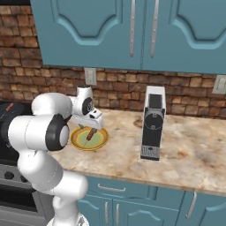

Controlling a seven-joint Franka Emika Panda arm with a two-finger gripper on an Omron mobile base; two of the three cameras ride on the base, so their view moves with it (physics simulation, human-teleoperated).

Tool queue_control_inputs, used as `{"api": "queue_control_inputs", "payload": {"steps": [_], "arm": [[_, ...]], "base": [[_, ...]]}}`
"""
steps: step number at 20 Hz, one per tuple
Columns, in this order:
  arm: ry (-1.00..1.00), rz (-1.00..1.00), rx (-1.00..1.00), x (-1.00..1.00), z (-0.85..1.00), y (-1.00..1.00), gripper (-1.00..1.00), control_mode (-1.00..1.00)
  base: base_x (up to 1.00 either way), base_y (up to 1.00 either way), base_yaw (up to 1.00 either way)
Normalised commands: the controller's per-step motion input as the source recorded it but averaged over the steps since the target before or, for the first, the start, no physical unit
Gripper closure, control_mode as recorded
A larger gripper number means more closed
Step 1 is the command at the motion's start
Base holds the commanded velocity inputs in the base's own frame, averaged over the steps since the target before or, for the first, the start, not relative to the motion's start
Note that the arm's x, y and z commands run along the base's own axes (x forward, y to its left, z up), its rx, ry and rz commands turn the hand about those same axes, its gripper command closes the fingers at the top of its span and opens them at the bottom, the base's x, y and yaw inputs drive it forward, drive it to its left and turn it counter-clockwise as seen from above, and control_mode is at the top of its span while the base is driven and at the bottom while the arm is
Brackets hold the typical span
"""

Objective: Place the cold items (carrot and sweet potato) from the fridge in one tupperware on the dining counter. Place the warm items (kebab skewer and hot dog) in the stove area in another tupperware.

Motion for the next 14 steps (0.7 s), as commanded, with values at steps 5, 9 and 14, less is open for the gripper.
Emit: {"api": "queue_control_inputs", "payload": {"steps": [5,9,14], "arm": [[0.00,-0.03,0.00,0.35,-0.41,0.10,-1.00,-1.00],[0.00,0.00,0.00,0.33,-0.50,0.00,-1.00,-1.00],[0.00,0.00,0.00,0.02,-0.36,0.00,-1.00,-1.00]], "base": [[0.00,0.00,0.00],[0.00,0.00,0.00],[0.00,0.00,0.00]]}}
